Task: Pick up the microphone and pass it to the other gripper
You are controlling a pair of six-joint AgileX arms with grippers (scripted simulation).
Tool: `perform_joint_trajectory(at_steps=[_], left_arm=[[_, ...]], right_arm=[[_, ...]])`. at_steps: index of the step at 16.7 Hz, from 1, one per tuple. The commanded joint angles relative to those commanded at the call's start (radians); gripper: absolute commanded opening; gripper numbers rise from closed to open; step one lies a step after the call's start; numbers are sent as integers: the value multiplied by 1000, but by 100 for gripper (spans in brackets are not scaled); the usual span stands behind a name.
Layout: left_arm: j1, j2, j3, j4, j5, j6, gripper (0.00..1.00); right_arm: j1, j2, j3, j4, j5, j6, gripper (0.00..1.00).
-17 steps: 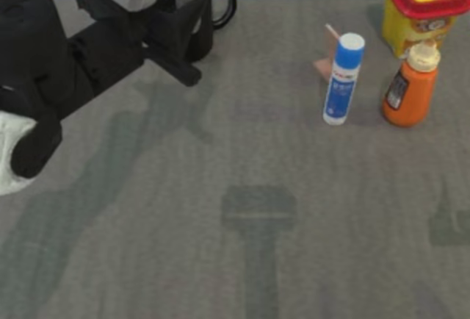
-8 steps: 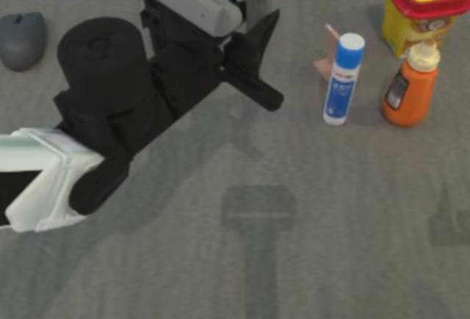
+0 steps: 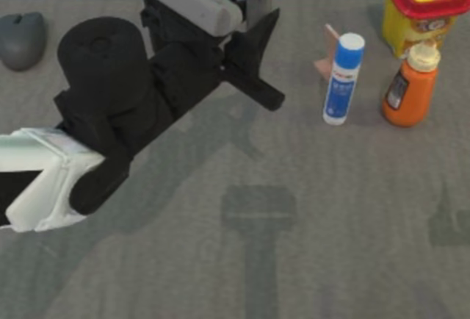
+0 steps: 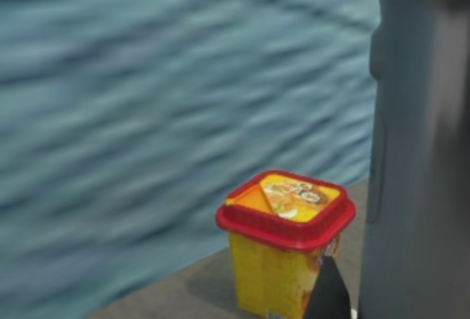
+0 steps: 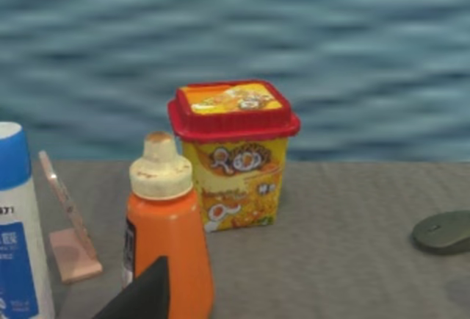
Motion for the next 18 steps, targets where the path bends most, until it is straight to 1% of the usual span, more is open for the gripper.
perform_joint_trajectory(at_steps=[3,6,9,14,18], left_arm=[[0,0,0,0,0,0,0],[0,0,0,0,0,0,0],[0,0,0,0,0,0,0],[0,0,0,0,0,0,0],[0,0,0,0,0,0,0]], right_arm=[[11,13,9,8,3,1,100],[88,110,73,66,23,5,100],[213,301,177,160,57,10,100],[463,719,376,338,123,18,100],[645,990,520,468,168,24,100]])
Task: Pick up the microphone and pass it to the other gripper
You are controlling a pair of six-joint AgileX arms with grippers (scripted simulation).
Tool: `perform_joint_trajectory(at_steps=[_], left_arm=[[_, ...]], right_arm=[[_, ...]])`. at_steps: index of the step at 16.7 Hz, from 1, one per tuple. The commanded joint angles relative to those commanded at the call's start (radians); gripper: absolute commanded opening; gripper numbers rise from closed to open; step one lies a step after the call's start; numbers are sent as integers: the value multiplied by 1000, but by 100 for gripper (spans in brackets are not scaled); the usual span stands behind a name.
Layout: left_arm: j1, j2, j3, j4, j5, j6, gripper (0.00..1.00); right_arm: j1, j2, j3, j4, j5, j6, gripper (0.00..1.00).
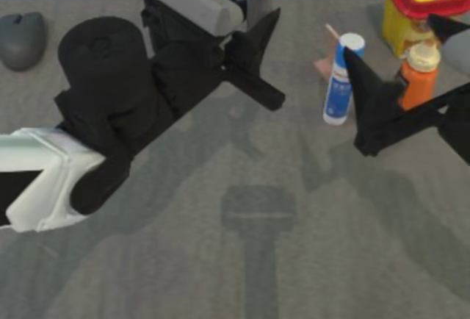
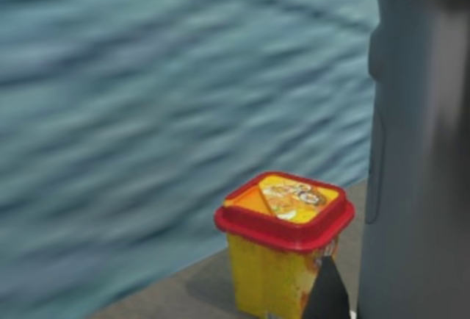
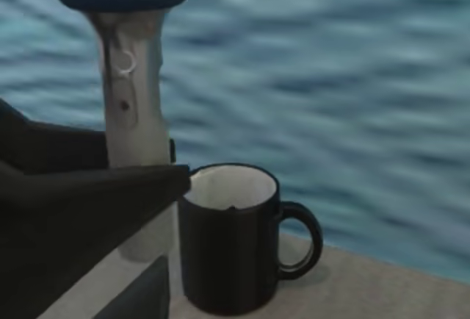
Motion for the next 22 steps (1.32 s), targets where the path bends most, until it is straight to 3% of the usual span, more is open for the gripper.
perform_joint_trajectory(at_steps=[6,13,22], left_arm=[[0,0,0,0,0,0,0],[0,0,0,0,0,0,0],[0,0,0,0,0,0,0]], right_arm=[[152,225,128,116,38,2,100],[150,243,142,121,34,2,100],[98,612,456,175,-13,4,100]])
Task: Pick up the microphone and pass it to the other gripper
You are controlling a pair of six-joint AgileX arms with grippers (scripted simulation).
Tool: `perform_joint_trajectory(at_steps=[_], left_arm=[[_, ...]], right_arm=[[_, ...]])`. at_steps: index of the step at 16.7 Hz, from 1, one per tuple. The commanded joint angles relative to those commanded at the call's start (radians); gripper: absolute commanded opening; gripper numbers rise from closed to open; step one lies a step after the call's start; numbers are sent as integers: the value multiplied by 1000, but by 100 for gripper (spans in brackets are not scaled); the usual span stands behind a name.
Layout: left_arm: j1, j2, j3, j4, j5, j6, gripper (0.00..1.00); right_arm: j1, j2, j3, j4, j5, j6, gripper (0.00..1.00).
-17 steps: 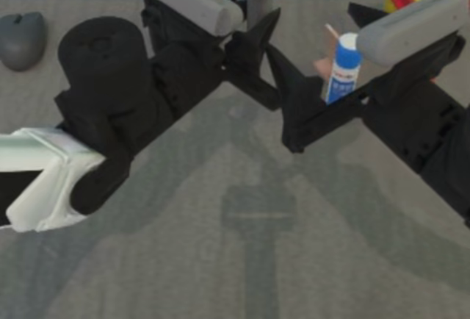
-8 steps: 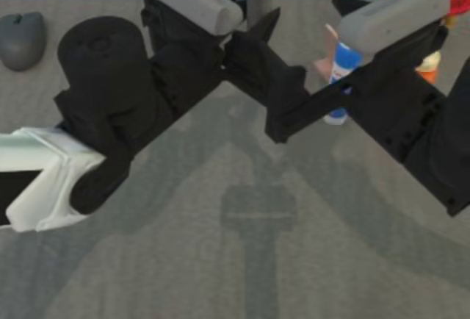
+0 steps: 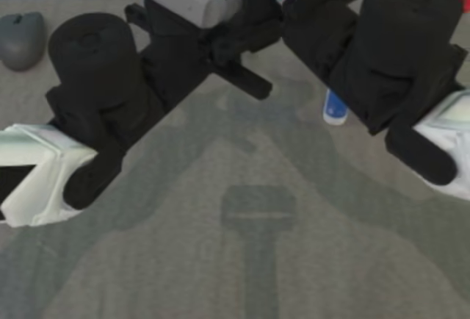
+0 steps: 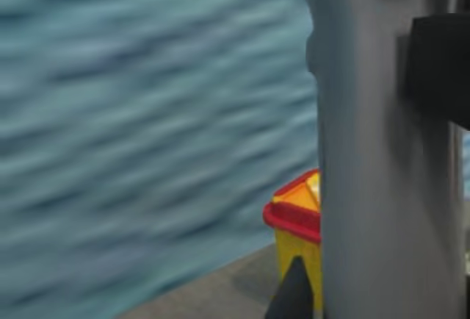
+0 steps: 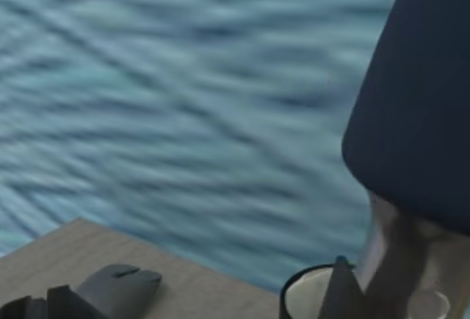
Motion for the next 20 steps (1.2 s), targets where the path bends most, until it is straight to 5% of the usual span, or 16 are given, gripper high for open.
perform_joint_trajectory(at_steps=[5,18,20], left_arm=[[0,0,0,0,0,0,0],[0,0,0,0,0,0,0],[0,0,0,0,0,0,0]], right_arm=[[-5,18,17,2,-4,0,100],[-5,18,17,2,-4,0,2],[-5,18,17,2,-4,0,0]])
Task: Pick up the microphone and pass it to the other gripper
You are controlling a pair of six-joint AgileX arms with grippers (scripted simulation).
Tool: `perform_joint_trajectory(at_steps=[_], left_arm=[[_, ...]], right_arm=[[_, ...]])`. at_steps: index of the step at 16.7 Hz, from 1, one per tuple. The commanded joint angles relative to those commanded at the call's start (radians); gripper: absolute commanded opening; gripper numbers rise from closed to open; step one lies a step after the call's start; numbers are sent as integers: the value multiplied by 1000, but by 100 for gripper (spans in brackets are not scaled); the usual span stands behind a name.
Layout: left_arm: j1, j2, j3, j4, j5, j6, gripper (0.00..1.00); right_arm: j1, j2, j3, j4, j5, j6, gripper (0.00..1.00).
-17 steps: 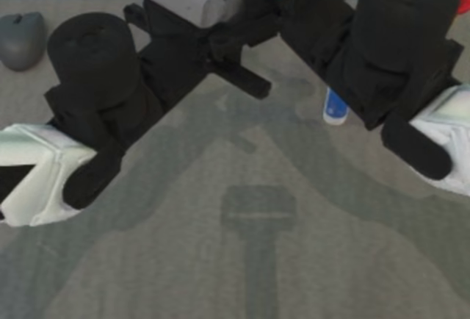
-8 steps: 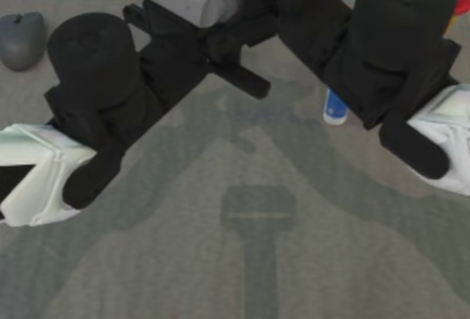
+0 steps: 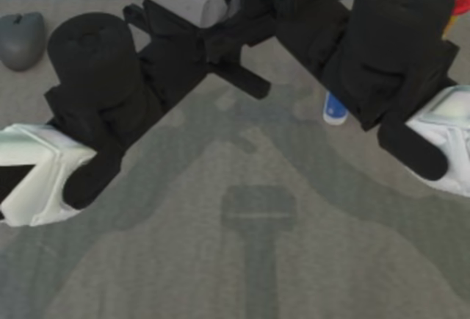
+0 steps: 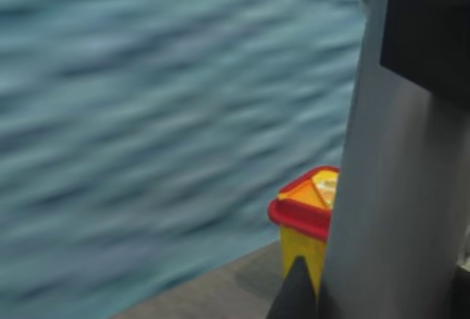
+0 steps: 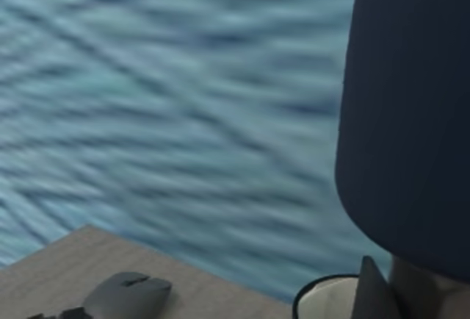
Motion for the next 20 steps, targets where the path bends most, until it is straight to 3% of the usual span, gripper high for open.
perform_joint_trajectory(at_steps=[7,20], left_arm=[[0,0,0,0,0,0,0],[0,0,0,0,0,0,98]], right_arm=[[0,0,0,0,0,0,0],[0,0,0,0,0,0,0]])
